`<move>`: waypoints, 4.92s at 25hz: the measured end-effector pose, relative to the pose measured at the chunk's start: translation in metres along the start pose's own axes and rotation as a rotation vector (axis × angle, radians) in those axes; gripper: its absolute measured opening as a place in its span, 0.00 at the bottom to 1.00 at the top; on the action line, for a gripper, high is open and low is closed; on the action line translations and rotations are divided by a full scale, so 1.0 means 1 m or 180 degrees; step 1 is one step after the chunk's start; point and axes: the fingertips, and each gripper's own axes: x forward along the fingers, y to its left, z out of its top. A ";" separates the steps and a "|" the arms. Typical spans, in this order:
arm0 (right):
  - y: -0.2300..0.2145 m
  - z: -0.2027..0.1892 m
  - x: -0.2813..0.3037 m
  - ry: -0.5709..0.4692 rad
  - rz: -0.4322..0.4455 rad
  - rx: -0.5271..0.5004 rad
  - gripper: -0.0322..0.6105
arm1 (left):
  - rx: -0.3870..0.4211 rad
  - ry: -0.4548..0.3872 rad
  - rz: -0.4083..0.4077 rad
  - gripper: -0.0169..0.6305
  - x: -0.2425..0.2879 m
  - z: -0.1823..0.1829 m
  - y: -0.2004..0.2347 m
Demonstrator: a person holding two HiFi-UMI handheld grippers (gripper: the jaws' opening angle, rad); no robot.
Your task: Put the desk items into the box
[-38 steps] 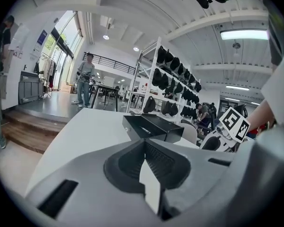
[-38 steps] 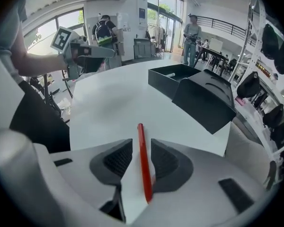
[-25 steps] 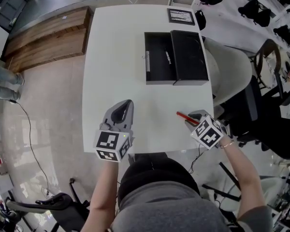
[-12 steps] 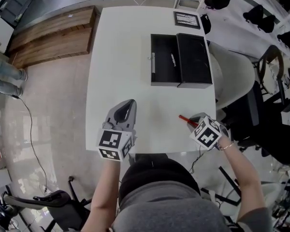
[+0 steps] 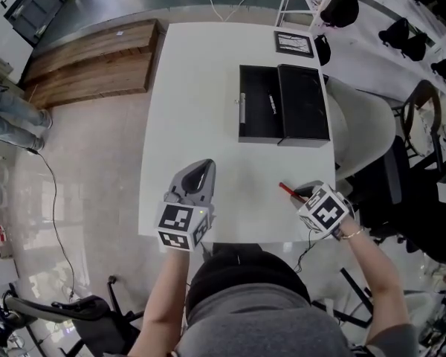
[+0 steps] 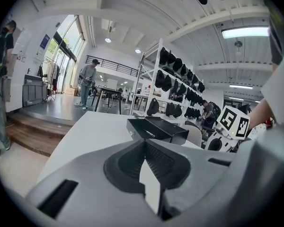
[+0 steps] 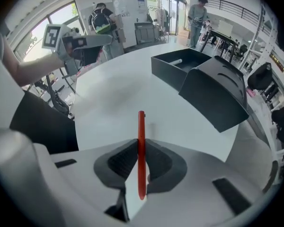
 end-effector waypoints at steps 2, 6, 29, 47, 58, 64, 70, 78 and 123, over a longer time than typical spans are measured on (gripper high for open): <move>-0.002 0.011 -0.008 -0.0110 0.0006 0.0080 0.13 | 0.0020 -0.0013 0.0025 0.04 0.000 0.003 0.002; -0.005 0.033 -0.020 -0.0353 0.0061 0.0204 0.13 | 0.0060 0.0002 0.0059 0.04 0.002 0.003 0.000; -0.067 0.155 -0.092 -0.2026 0.0201 0.1370 0.13 | 0.0339 0.0046 0.0160 0.04 0.036 0.037 -0.010; -0.102 0.229 -0.061 -0.2138 -0.0189 0.2061 0.13 | 0.0281 0.0072 -0.0215 0.04 0.058 0.054 0.055; -0.121 0.240 -0.029 -0.1888 -0.0375 0.2267 0.13 | 0.0251 0.0093 -0.0357 0.04 0.072 0.062 0.089; -0.139 0.243 -0.018 -0.1785 -0.0492 0.2389 0.13 | 0.0229 0.0093 -0.0396 0.04 0.081 0.064 0.099; -0.151 0.241 0.004 -0.1621 -0.0537 0.2504 0.13 | 0.0221 0.0118 -0.0418 0.04 0.089 0.061 0.107; -0.163 0.243 0.028 -0.1321 -0.0753 0.2475 0.13 | 0.0177 0.0124 -0.0412 0.04 0.092 0.060 0.118; -0.183 0.224 0.070 -0.0546 -0.1163 0.2467 0.16 | 0.0059 0.0180 -0.0424 0.04 0.093 0.049 0.129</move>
